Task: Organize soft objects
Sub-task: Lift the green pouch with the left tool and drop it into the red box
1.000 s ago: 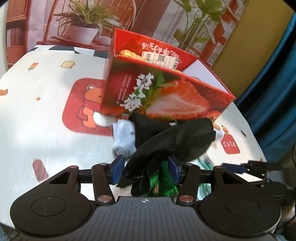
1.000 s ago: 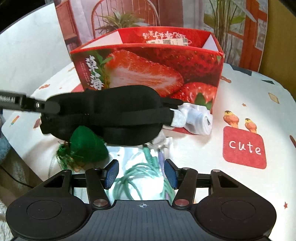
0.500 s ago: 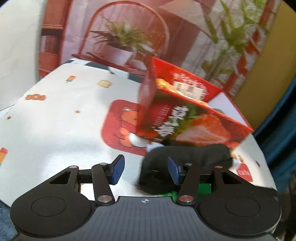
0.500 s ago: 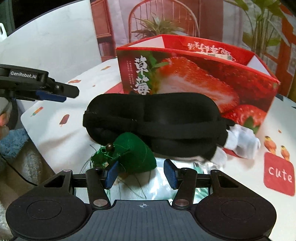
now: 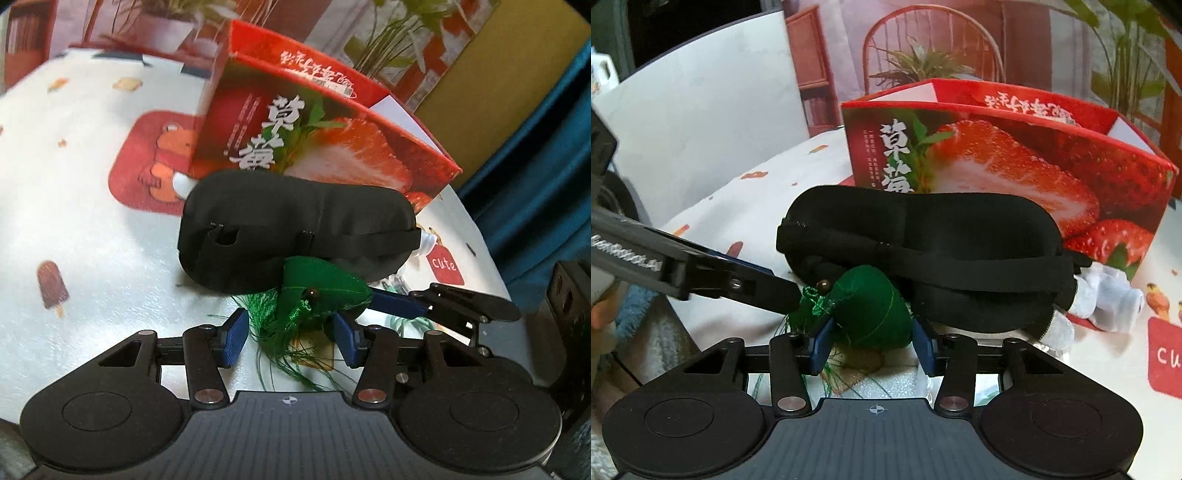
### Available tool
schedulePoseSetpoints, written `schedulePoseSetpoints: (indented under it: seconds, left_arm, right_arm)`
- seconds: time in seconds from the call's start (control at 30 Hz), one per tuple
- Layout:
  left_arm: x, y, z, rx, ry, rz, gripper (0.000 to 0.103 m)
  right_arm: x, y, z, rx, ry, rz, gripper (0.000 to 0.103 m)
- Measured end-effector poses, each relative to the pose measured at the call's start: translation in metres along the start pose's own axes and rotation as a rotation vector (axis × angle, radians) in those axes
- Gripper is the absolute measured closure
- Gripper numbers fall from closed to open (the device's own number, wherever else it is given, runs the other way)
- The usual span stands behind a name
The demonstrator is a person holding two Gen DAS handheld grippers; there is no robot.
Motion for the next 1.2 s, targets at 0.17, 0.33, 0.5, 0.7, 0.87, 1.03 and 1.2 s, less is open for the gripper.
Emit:
schedulePoseSetpoints:
  seconds: [0.17, 0.33, 0.5, 0.7, 0.87, 1.03, 1.2]
  left_arm:
    - [0.0, 0.005, -0.004, -0.024, 0.041, 0.08, 0.047]
    - [0.013, 0.005, -0.008, -0.057, 0.049, 0.095, 0.041]
    - [0.024, -0.004, -0.012, -0.192, 0.072, 0.184, 0.041]
    - [0.031, 0.0, -0.008, -0.178, 0.077, 0.206, 0.042]
    - [0.022, 0.007, -0.011, -0.118, 0.103, 0.201, 0.044]
    - [0.004, 0.026, -0.025, -0.035, 0.15, 0.201, 0.044]
    - [-0.02, 0.055, -0.051, 0.076, 0.193, 0.188, 0.044]
  right_arm:
    - [0.002, 0.0, 0.001, -0.008, 0.021, 0.008, 0.059]
    - [0.002, -0.004, 0.003, -0.045, 0.041, 0.032, 0.058]
    - [0.004, -0.008, 0.003, -0.089, 0.07, 0.058, 0.058]
    - [0.004, -0.008, 0.006, -0.079, 0.09, 0.062, 0.061]
    - [0.002, -0.007, 0.008, -0.068, 0.11, 0.07, 0.063]
    - [-0.014, -0.006, -0.004, -0.057, 0.168, 0.071, 0.063]
    - [-0.037, -0.004, -0.03, -0.079, 0.246, 0.081, 0.063]
Point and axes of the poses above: each gripper's, at about its wrist camera, not at the fingertips, and x roughly the way its jaws point, y to its right, z to its underside, the point moved 10 cm from there along x, roughly the way its jaws point, and after that the axes turned 10 degrees about z, right-handed, at the moved point
